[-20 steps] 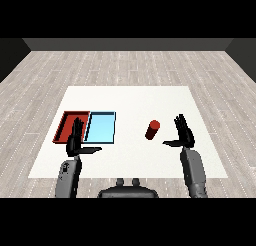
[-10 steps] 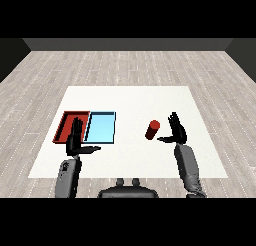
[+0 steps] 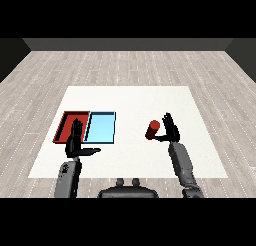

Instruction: Pick the red can and put it in the red box

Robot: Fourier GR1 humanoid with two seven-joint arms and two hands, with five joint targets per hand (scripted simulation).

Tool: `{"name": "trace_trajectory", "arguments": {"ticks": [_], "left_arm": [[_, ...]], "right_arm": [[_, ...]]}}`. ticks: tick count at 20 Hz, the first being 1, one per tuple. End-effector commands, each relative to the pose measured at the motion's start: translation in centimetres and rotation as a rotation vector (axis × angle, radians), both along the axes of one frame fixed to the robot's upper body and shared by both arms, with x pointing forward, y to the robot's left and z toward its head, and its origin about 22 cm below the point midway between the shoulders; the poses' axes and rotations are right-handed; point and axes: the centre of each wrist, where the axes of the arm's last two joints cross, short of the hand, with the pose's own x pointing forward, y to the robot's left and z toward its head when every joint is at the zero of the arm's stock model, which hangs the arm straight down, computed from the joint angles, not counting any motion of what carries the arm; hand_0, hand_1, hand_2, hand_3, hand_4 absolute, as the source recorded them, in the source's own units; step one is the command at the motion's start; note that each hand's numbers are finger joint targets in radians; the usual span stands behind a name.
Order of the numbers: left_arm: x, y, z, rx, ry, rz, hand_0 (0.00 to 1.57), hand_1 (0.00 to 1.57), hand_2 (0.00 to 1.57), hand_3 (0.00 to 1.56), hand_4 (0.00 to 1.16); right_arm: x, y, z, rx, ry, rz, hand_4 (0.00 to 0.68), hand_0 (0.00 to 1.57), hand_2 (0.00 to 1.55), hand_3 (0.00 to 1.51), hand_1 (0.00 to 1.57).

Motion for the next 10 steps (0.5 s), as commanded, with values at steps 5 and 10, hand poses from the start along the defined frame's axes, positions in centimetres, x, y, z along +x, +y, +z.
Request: {"name": "trace_trajectory", "arguments": {"ticks": [5, 10], "left_arm": [[-0.3, 0.3, 1.1, 0.011, -0.01, 0.016, 0.0, 0.0, 0.0, 0.0, 0.0], [-2.4, -0.6, -0.5, -0.01, -0.008, -0.001, 0.0, 0.0, 0.0, 0.0, 0.0]], "right_arm": [[1.2, 0.5, 0.0, 0.036, 0.009, -0.006, 0.0, 0.0, 0.0, 0.0, 0.0], [0.9, 0.1, -1.2, 0.036, 0.019, -0.005, 0.0, 0.0, 0.0, 0.0, 0.0]]}}
